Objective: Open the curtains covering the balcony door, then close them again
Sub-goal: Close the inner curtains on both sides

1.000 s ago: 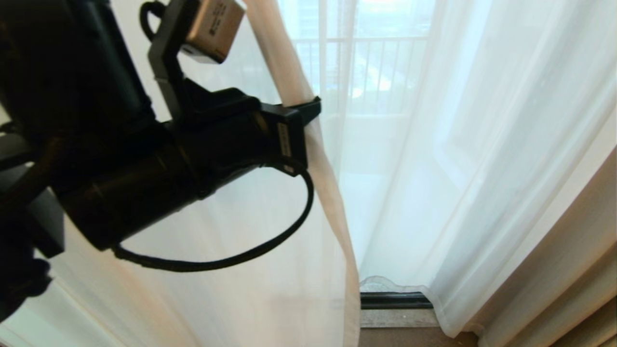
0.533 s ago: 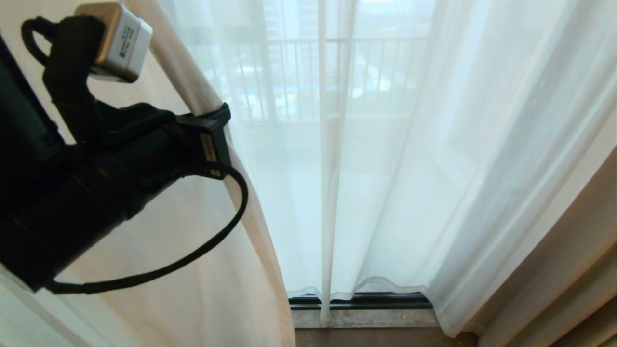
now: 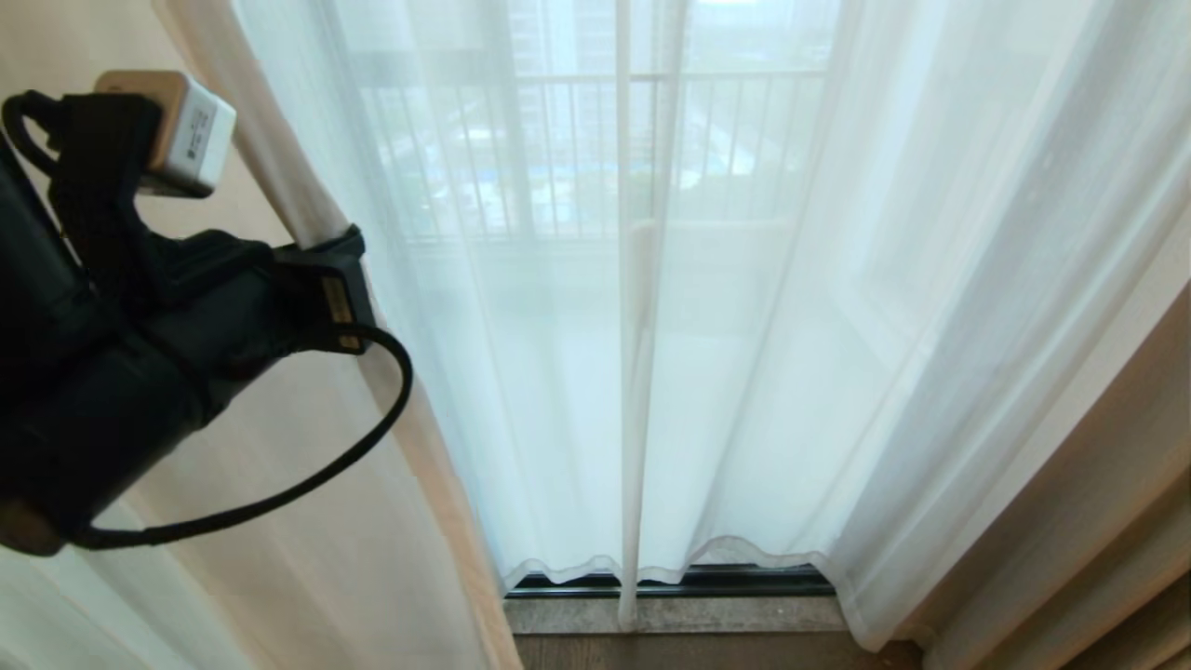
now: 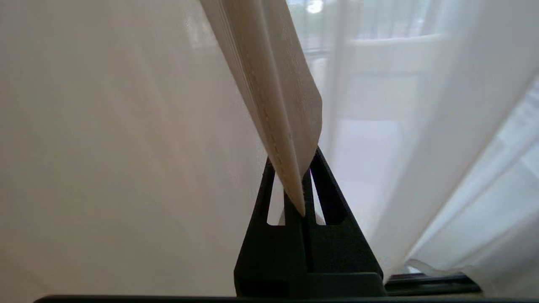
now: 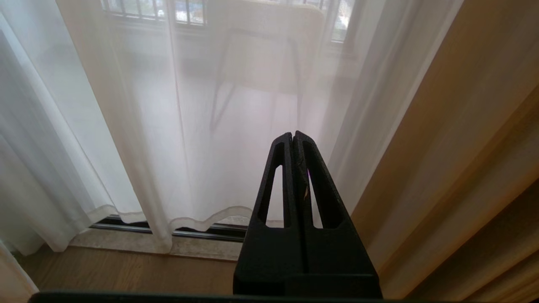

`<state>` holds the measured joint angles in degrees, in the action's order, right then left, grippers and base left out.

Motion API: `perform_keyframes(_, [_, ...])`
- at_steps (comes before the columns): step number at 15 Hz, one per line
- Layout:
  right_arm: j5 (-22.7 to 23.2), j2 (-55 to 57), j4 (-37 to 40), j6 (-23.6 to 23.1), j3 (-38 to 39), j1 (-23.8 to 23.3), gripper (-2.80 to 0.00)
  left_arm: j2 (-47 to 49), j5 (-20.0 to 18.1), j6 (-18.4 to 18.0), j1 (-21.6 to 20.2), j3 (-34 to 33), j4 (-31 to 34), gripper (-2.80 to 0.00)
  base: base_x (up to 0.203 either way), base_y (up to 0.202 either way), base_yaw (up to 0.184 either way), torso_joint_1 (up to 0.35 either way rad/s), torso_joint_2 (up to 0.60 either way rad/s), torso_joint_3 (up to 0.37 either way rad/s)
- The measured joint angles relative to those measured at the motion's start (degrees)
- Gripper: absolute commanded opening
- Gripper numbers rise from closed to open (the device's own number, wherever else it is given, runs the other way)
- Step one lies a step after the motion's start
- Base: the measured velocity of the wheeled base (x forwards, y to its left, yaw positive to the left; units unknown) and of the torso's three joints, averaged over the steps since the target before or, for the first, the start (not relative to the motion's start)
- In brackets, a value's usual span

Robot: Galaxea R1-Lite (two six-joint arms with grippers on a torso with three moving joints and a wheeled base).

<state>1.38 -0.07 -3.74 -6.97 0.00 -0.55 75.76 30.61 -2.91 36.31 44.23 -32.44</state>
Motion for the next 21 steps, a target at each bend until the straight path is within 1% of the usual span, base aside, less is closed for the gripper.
perform_keyframes(2, [0.0, 0.0, 0.0, 0.0, 0.0, 0.0, -2.8, -0.5, 3.4, 0.3, -3.6, -1.7, -0.1, -2.8, 0.0, 0.0, 0.0, 0.0, 0.0, 0.0])
perform_keyframes(4, [0.0, 0.0, 0.0, 0.0, 0.0, 0.0, -2.8, -0.8, 4.3, 1.6, -6.7, -2.7, -0.2, -2.8, 0.0, 0.0, 0.0, 0.0, 0.0, 0.0])
perform_keyframes(8, [0.0, 0.0, 0.0, 0.0, 0.0, 0.0, -2.8, -0.7, 4.4, 4.1, -12.0, -3.6, 0.0, -2.8, 0.0, 0.0, 0.0, 0.0, 0.0, 0.0])
perform_keyframes(10, [0.0, 0.0, 0.0, 0.0, 0.0, 0.0, -2.8, -0.4, 4.3, 4.2, -14.9, -3.8, 0.1, -2.8, 0.0, 0.0, 0.0, 0.0, 0.0, 0.0])
perform_keyframes(14, [0.0, 0.0, 0.0, 0.0, 0.0, 0.0, -2.8, 0.1, 4.6, 4.9, -18.6, -4.7, 0.0, -2.8, 0.0, 0.0, 0.0, 0.0, 0.0, 0.0])
perform_keyframes(19, [0.0, 0.0, 0.0, 0.0, 0.0, 0.0, -2.8, 0.1, 4.5, 6.7, -22.7, -6.5, -0.5, -2.8, 0.0, 0.0, 0.0, 0.0, 0.0, 0.0])
perform_keyframes(20, [0.0, 0.0, 0.0, 0.0, 0.0, 0.0, -2.8, 0.1, 4.5, 7.3, -23.4, -6.9, -0.6, 0.0, 0.0, 0.0, 0.0, 0.0, 0.0, 0.0])
perform_keyframes(21, [0.0, 0.0, 0.0, 0.0, 0.0, 0.0, -2.8, 0.1, 4.5, 8.0, -23.9, -7.2, -0.4, 0.0, 0.0, 0.0, 0.0, 0.0, 0.0, 0.0])
